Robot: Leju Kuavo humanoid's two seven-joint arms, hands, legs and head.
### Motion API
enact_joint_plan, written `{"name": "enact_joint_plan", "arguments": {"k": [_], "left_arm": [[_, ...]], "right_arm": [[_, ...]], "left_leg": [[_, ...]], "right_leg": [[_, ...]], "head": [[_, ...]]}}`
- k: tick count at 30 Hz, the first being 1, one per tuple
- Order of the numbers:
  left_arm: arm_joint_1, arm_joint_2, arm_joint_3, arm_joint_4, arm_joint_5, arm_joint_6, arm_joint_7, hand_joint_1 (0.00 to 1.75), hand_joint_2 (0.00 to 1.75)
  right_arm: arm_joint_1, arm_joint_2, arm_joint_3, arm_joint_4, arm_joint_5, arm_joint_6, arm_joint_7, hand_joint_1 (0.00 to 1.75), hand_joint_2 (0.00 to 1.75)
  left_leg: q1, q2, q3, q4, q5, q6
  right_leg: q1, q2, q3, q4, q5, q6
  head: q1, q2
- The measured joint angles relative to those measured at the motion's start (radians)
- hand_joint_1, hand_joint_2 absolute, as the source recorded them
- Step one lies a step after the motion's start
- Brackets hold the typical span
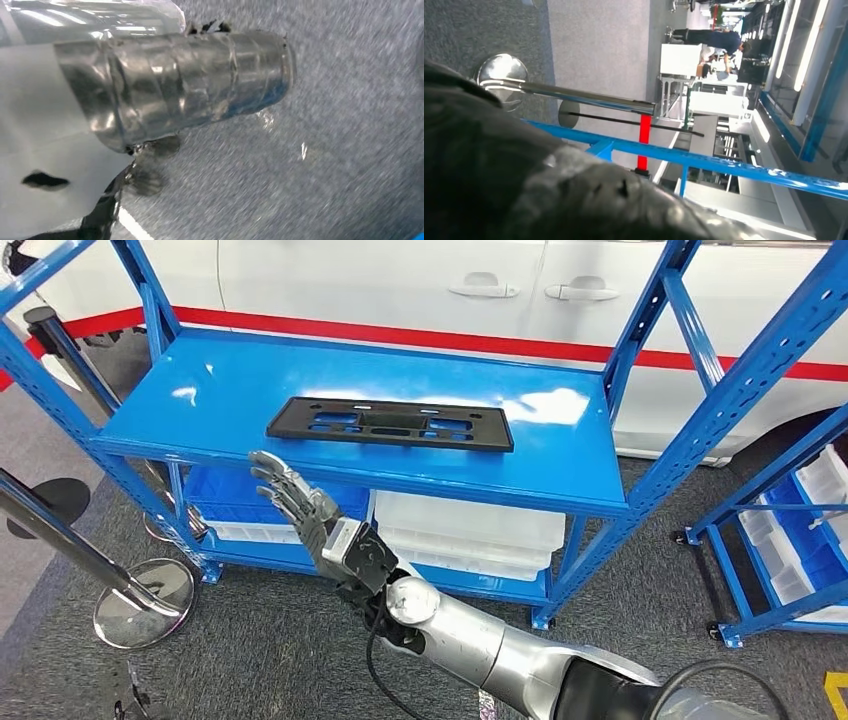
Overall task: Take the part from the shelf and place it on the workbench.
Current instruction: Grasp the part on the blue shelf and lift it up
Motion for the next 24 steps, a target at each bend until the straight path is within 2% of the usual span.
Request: {"name": "enact_joint_plan", "arguments": {"k": [1, 2, 3, 4, 5, 6, 7, 8, 12, 14, 16, 17, 18, 19, 21, 22, 23, 24], "left_arm": [[0.000, 0.000, 0.000, 0.000, 0.000, 0.000, 0.000, 0.00, 0.00], [0.001, 0.000, 0.000, 0.000, 0.000, 0.000, 0.001, 0.00, 0.00], [0.002, 0.000, 0.000, 0.000, 0.000, -0.001, 0.001, 0.00, 0.00], [0.002, 0.000, 0.000, 0.000, 0.000, -0.001, 0.002, 0.00, 0.00], [0.001, -0.001, 0.000, 0.000, -0.001, -0.001, 0.002, 0.00, 0.00], [0.001, -0.001, 0.000, 0.000, -0.001, -0.001, 0.002, 0.00, 0.00], [0.000, -0.001, 0.000, 0.000, -0.002, -0.001, 0.002, 0.00, 0.00], [-0.001, -0.001, 0.000, 0.000, -0.003, -0.001, 0.003, 0.00, 0.00], [-0.002, -0.001, 0.000, 0.000, -0.009, 0.000, 0.009, 0.00, 0.00], [-0.004, -0.002, 0.000, 0.000, -0.010, 0.001, 0.013, 0.00, 0.00], [-0.002, -0.003, 0.000, 0.000, -0.010, 0.003, 0.016, 0.00, 0.00], [-0.001, -0.003, 0.000, 0.000, -0.009, 0.005, 0.016, 0.00, 0.00], [0.001, -0.004, 0.000, 0.000, -0.009, 0.008, 0.017, 0.00, 0.00], [0.000, -0.004, 0.000, 0.001, -0.008, 0.011, 0.017, 0.00, 0.00], [-0.004, -0.004, 0.000, 0.001, -0.008, 0.013, 0.018, 0.00, 0.00], [-0.007, -0.005, 0.000, 0.001, -0.008, 0.014, 0.018, 0.00, 0.00], [-0.010, -0.005, 0.000, 0.001, -0.008, 0.014, 0.019, 0.00, 0.00], [-0.011, -0.006, 0.000, 0.001, -0.009, 0.013, 0.021, 0.00, 0.00]], "right_arm": [[0.001, 0.000, 0.000, 0.002, 0.000, 0.000, 0.000, 0.00, 0.00], [0.002, 0.000, 0.000, 0.005, 0.000, 0.000, 0.000, 0.00, 0.00], [0.003, 0.000, 0.000, 0.007, 0.000, 0.000, 0.000, 0.00, 0.00], [0.002, 0.000, 0.000, 0.009, 0.000, 0.000, 0.000, 0.00, 0.00], [0.002, 0.000, 0.000, 0.010, 0.000, 0.000, 0.000, 0.00, 0.00], [0.001, 0.000, 0.000, 0.010, 0.000, 0.000, 0.000, 0.00, 0.00], [0.000, 0.000, 0.000, 0.010, 0.000, 0.000, 0.000, 0.00, 0.00], [0.000, 0.000, 0.000, 0.011, 0.001, -0.002, 0.000, 0.00, 0.00], [0.000, 0.001, 0.000, 0.010, 0.012, -0.010, 0.001, 0.00, 0.00], [-0.001, 0.002, 0.000, 0.010, 0.019, -0.013, 0.002, 0.00, 0.00], [-0.002, 0.002, 0.000, 0.010, 0.023, -0.016, 0.004, 0.00, 0.00], [-0.002, 0.001, 0.001, 0.011, 0.025, -0.018, 0.005, 0.00, 0.00], [-0.002, 0.001, 0.002, 0.012, 0.028, -0.020, 0.006, 0.00, 0.00], [-0.003, 0.002, 0.003, 0.013, 0.031, -0.021, 0.007, 0.00, 0.00], [-0.005, 0.003, 0.005, 0.013, 0.035, -0.021, 0.008, 0.00, 0.00], [-0.008, 0.003, 0.006, 0.013, 0.036, -0.021, 0.009, 0.00, 0.00], [-0.010, 0.003, 0.006, 0.014, 0.036, -0.020, 0.010, 0.00, 0.00], [-0.012, 0.003, 0.006, 0.014, 0.036, -0.020, 0.011, 0.00, 0.00]], "left_leg": [[-0.001, 0.000, 0.003, 0.001, -0.004, 0.002], [-0.002, -0.001, 0.006, 0.002, -0.008, 0.003], [-0.002, -0.002, 0.010, 0.004, -0.013, 0.003], [-0.002, -0.003, 0.015, 0.006, -0.019, 0.002], [-0.002, -0.004, 0.020, 0.008, -0.026, 0.000], [-0.004, -0.005, 0.024, 0.012, -0.032, -0.004], [-0.006, -0.005, 0.025, 0.014, -0.037, -0.008], [-0.007, -0.006, 0.025, 0.016, -0.041, -0.012], [-0.007, -0.004, 0.021, 0.026, -0.057, -0.030], [-0.005, -0.001, -0.017, 0.106, -0.096, -0.039], [-0.004, 0.000, -0.088, 0.235, -0.136, -0.045], [-0.003, 0.000, -0.116, 0.276, -0.139, -0.048], [-0.002, 0.000, -0.128, 0.281, -0.123, -0.048], [-0.002, 0.000, -0.122, 0.249, -0.091, -0.047], [-0.004, 0.000, -0.070, 0.119, -0.011, -0.039], [-0.007, 0.000, -0.044, 0.062, 0.012, -0.033], [-0.010, 0.000, -0.027, 0.026, 0.019, -0.028], [-0.013, -0.001, -0.020, 0.014, 0.012, -0.024]], "right_leg": [[0.000, 0.000, -0.039, 0.064, -0.017, 0.001], [0.000, 0.000, -0.067, 0.099, -0.017, 0.001], [0.000, 0.000, -0.075, 0.095, 0.003, 0.000], [0.000, 0.000, -0.061, 0.050, 0.039, -0.003], [0.000, 0.000, -0.033, -0.021, 0.083, -0.006], [0.002, 0.000, -0.001, -0.089, 0.112, -0.010], [0.002, 0.000, 0.023, -0.141, 0.130, -0.013], [0.004, 0.001, 0.036, -0.169, 0.133, -0.015], [0.001, 0.002, 0.049, -0.187, 0.126, -0.028], [-0.002, 0.000, 0.062, -0.195, 0.122, -0.037], [-0.001, -0.002, 0.072, -0.196, 0.115, -0.044], [-0.001, -0.001, 0.076, -0.196, 0.111, -0.045], [-0.001, 0.001, 0.081, -0.195, 0.107, -0.046], [-0.001, 0.002, 0.087, -0.195, 0.102, -0.045], [0.000, 0.004, 0.100, -0.195, 0.091, -0.042], [0.001, 0.004, 0.104, -0.194, 0.086, -0.039], [0.002, 0.004, 0.105, -0.193, 0.083, -0.035], [0.003, 0.004, 0.103, -0.194, 0.081, -0.031]], "head": [[0.000, 0.000], [0.000, 0.000], [0.000, 0.000], [0.000, 0.000], [0.000, 0.000], [0.000, 0.000], [0.000, 0.000], [0.000, 0.000], [-0.001, 0.000], [-0.001, 0.000], [-0.001, 0.000], [-0.001, 0.000], [-0.001, 0.000], [-0.001, 0.000], [-0.001, 0.000], [-0.001, 0.000], [-0.001, 0.000], [-0.001, 0.000]]}}
